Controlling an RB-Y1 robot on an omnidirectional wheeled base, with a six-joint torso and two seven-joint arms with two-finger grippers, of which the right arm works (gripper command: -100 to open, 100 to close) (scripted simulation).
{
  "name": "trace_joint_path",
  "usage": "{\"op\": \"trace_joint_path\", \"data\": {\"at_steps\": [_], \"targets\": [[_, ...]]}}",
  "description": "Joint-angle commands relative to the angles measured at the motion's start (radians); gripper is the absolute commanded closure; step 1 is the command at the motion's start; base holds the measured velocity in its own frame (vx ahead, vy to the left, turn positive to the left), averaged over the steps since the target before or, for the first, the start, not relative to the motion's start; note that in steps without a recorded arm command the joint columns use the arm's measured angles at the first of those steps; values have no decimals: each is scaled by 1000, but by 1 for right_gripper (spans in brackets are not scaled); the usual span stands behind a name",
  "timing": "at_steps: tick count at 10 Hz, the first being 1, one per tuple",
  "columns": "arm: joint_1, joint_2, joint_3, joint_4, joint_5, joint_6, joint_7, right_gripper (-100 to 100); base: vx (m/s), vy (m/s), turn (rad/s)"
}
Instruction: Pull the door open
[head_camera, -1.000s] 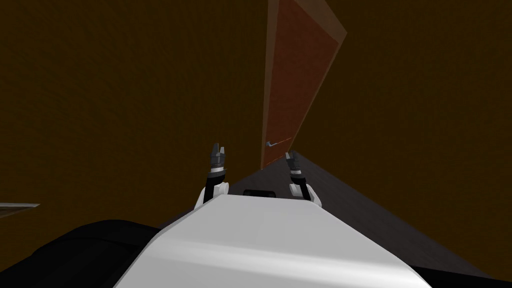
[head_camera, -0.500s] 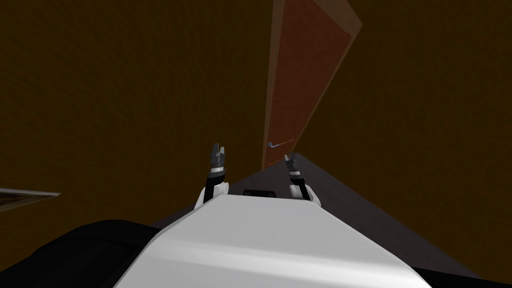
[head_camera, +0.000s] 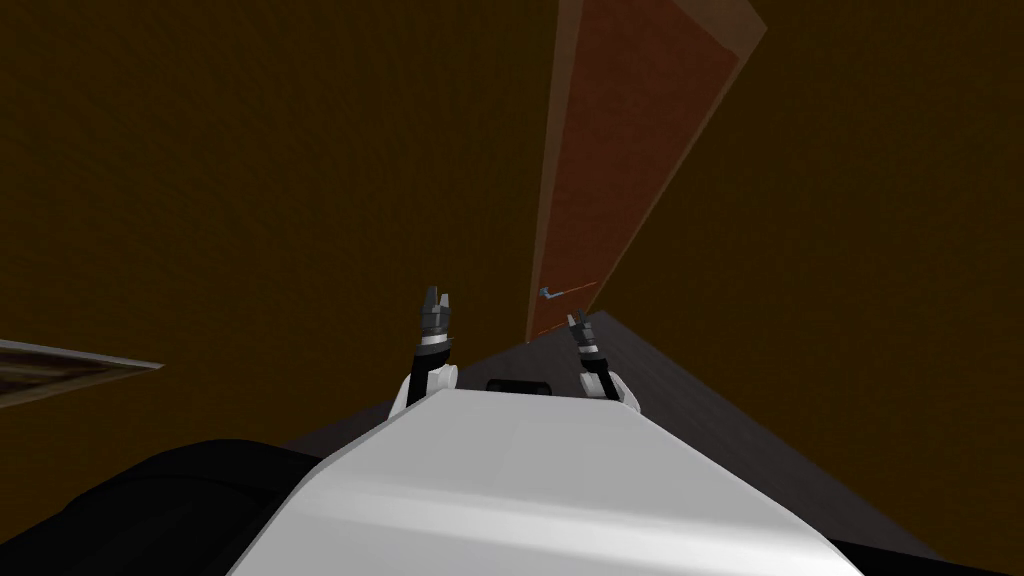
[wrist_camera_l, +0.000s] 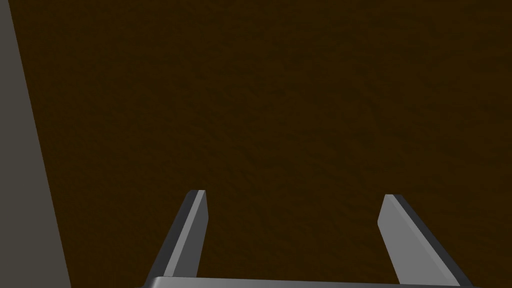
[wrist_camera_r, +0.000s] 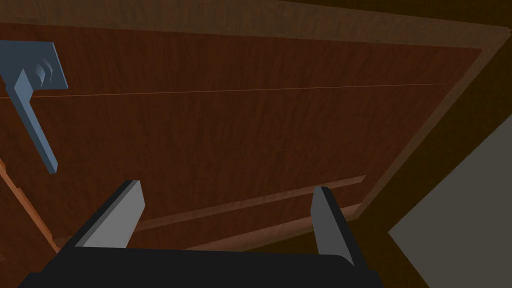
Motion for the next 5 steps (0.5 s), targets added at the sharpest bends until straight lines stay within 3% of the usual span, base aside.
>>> {"op": "trace_joint_path", "data": {"at_steps": [1,5], "targets": [[-7,-5,4,47,-2,-7,-6,-100,48,-51,92],[-34,-27,16,148,-12,-29,-26,-100,40,-39,100]]}}
